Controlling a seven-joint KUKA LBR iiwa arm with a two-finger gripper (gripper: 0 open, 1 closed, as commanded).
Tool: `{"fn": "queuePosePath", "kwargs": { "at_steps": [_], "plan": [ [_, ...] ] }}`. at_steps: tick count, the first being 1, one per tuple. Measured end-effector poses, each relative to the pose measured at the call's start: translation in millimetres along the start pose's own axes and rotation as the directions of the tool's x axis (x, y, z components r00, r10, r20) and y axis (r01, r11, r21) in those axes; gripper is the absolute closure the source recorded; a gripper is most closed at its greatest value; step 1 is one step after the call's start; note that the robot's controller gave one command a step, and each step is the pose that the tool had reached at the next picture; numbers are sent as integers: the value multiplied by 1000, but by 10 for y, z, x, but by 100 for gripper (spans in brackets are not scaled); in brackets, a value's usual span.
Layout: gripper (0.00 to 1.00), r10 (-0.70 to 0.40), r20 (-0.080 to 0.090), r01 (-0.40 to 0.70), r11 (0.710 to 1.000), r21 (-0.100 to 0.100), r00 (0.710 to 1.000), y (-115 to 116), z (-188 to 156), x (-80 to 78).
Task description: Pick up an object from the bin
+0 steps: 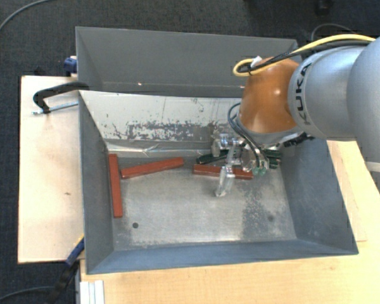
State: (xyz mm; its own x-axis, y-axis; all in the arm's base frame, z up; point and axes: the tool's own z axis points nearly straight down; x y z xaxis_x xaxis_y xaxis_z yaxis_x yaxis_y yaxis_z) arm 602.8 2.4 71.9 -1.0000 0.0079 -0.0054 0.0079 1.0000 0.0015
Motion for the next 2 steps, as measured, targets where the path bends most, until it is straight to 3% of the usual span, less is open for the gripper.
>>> {"fn": "queuePosePath", "kwargs": {
  "at_steps": [1, 2],
  "plan": [
    [0, 16, -2, -16, 1000, -3, 1000, 631, 0, 115],
    [0, -375, -1, 375, 927, -2, 927, -48, 1, 53]
  ]
}}
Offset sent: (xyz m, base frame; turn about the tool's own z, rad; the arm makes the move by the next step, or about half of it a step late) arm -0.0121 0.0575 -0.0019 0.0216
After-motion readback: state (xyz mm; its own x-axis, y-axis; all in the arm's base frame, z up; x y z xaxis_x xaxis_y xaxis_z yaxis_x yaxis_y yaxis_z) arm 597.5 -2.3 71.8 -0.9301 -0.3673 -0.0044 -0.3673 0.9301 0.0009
